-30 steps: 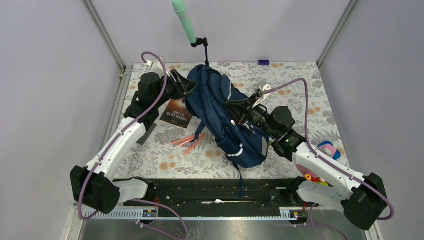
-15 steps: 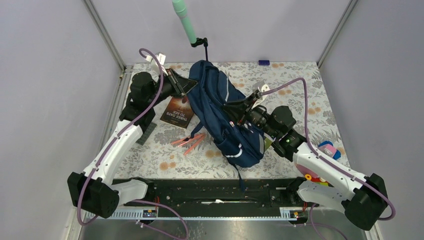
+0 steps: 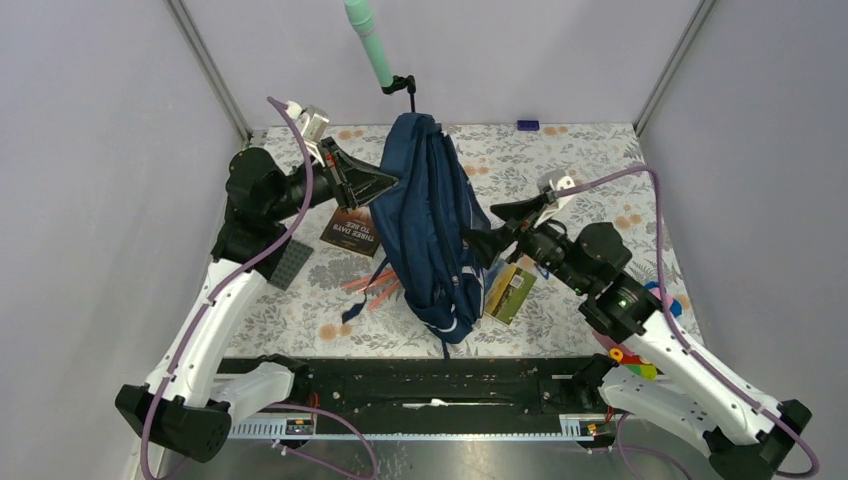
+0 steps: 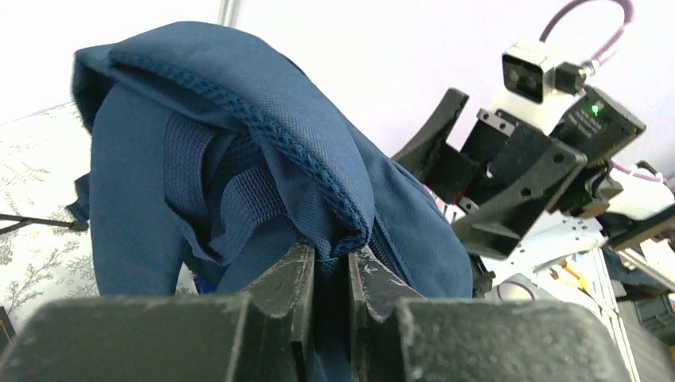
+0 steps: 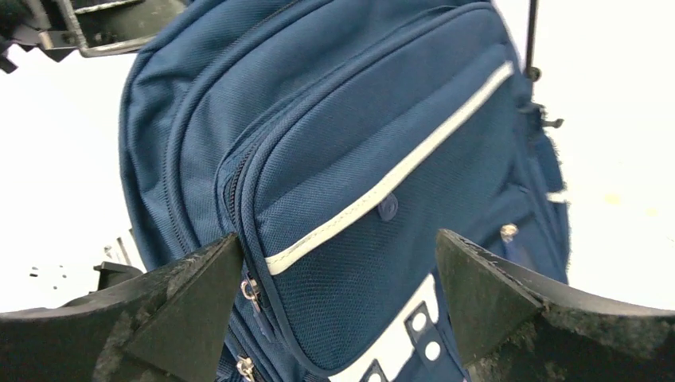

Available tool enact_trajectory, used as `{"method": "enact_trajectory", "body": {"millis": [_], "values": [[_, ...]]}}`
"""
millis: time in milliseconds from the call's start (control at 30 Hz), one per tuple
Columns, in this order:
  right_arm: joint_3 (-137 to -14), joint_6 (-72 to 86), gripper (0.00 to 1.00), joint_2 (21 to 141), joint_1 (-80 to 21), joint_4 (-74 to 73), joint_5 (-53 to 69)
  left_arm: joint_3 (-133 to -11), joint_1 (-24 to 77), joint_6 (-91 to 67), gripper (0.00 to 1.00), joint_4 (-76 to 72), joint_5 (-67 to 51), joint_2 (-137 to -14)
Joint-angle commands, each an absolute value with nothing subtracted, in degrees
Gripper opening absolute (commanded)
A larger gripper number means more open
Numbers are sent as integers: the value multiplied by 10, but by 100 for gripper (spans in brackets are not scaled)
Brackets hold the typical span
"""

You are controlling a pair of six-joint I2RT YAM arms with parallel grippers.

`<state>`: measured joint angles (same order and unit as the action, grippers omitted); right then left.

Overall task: Pack the student bag
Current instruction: Adjust the student bag at the center of the board.

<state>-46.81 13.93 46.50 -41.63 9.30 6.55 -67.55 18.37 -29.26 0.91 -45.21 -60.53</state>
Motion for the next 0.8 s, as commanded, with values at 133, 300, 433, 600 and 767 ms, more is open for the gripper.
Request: {"method": "enact_trajectory", "body": {"millis": [133,300,433,600,767], "values": [[-523,107,96,415,-407,-24,-43,-716,190,-249,0,-11,-637,-550],[-510,106,97,358,-407,-16,-10,-726,190,-216,0,15,-652,-541],[-523,131,97,328,-407,-8,50,-743,190,-211,0,31,-648,-547],[-548,127,98,333,-408,-7,72,-769,190,-216,0,26,-669,-552],[-572,54,100,356,-406,-44,-41,-798,190,-214,0,32,-686,-561]]}}
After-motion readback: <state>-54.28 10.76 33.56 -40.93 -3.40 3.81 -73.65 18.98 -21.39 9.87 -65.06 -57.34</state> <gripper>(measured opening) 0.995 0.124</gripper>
